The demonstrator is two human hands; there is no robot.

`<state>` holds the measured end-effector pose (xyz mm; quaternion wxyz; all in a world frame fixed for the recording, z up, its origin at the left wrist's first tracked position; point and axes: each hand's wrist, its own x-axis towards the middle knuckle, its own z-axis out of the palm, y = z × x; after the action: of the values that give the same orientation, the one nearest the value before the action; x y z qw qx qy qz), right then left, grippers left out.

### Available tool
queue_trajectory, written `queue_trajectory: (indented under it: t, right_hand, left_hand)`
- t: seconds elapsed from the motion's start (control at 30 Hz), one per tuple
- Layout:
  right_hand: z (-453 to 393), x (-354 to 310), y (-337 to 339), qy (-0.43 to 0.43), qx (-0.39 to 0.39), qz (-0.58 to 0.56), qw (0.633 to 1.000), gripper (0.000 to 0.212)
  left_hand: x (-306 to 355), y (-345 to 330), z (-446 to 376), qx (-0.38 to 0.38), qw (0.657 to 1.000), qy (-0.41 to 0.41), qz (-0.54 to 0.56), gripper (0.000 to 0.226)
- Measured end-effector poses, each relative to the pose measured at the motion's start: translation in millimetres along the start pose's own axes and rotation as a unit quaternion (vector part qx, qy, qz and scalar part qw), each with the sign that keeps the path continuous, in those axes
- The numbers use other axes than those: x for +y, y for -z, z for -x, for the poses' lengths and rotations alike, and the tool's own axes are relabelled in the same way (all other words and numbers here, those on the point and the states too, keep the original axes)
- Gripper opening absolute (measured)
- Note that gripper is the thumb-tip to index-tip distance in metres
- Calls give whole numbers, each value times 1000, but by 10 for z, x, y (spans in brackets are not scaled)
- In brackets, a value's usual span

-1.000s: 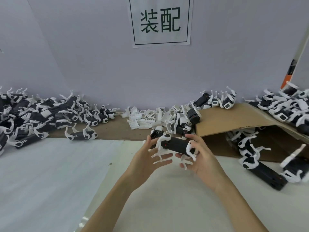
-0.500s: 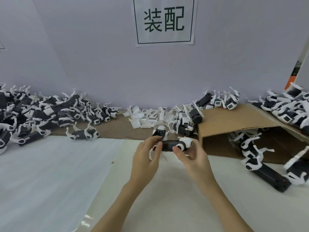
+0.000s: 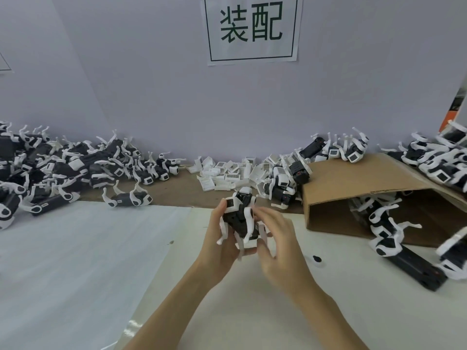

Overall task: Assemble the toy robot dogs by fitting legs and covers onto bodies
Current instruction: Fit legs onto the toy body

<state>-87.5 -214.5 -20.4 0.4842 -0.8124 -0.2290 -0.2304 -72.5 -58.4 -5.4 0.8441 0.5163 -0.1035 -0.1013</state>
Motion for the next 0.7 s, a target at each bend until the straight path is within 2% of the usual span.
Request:
queue_trajectory:
  t: [0.07,0.13,0.2,0.27,0.33,0.37,0.43,0.5,0.6,0.7]
  right_hand:
    - [14,59,-56,7,-10,108,994,61]
    - [29,117,-73,-42,-37,99,994,54]
    - [40,176,-44,-103,-63,38,992,40]
    - [39,207,-6,-125,-55,22,990,34]
    - [34,235,32,-116,-17,48,992,34]
    - [33,245,47,-102,4,76,992,35]
    - [28,242,57,-59,35,152,986,41]
    - [29,219,42,-31,31,206,978,51]
    - [45,197,11,-13,-22,158,987,54]
    - [15,134,15,-94,-79,22,992,54]
  left_hand:
    - [-33,-18,-8,8,999,-14,37,73]
    - [-54,-40,-26,29,999,-20,40,64]
    - [-45,-72,-31,49,998,-26,-27,50]
    - [-42,-54,-39,75,983,-62,-155,38]
    - [-33,15,-56,112,955,-104,-255,29]
    - [-28,47,-69,124,949,-108,-271,28]
    - [-33,78,-96,135,951,-88,-263,35]
    - [-56,42,-109,149,962,-49,-226,49]
    - [-150,10,-118,204,954,-53,-215,46]
    - [-148,80,-137,290,938,-92,-169,37]
